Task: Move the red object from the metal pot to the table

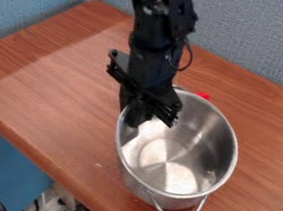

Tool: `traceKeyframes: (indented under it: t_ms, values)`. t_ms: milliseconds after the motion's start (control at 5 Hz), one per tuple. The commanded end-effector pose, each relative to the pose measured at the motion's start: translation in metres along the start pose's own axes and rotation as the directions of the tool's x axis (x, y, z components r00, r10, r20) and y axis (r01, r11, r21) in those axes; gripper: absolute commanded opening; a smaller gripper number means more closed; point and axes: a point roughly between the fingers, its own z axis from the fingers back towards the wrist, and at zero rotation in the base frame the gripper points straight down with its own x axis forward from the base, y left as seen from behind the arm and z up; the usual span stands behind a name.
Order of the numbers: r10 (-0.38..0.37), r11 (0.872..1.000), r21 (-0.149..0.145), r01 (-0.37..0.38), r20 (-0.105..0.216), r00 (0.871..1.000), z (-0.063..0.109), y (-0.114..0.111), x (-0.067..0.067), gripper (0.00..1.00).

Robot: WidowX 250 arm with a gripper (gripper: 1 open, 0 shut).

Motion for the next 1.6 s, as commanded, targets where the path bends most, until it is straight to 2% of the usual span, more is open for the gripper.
traceKeyframes:
  t_ms: [0, 200, 600, 800, 1000, 1400]
  values:
    - [-0.005, 1.000, 0.011, 0.004, 0.048, 0.999, 0.007, 0.002, 0.004, 0.00]
    - [-0.020, 1.000, 0.007, 0.019, 0.060, 0.998, 0.008, 0.001, -0.001, 0.00]
    - [0.003, 1.000, 0.001, -0.003, 0.098, 0.995, 0.034, 0.003, 0.016, 0.00]
    - [0.061, 0.998, 0.014, -0.063, 0.124, 0.990, 0.043, 0.008, 0.020, 0.00]
    - [0.101, 0.995, 0.015, -0.103, 0.110, 0.989, 0.040, 0.003, 0.011, 0.00]
    - [0.158, 0.987, 0.031, -0.160, 0.046, 0.986, 0.020, 0.013, 0.004, 0.00]
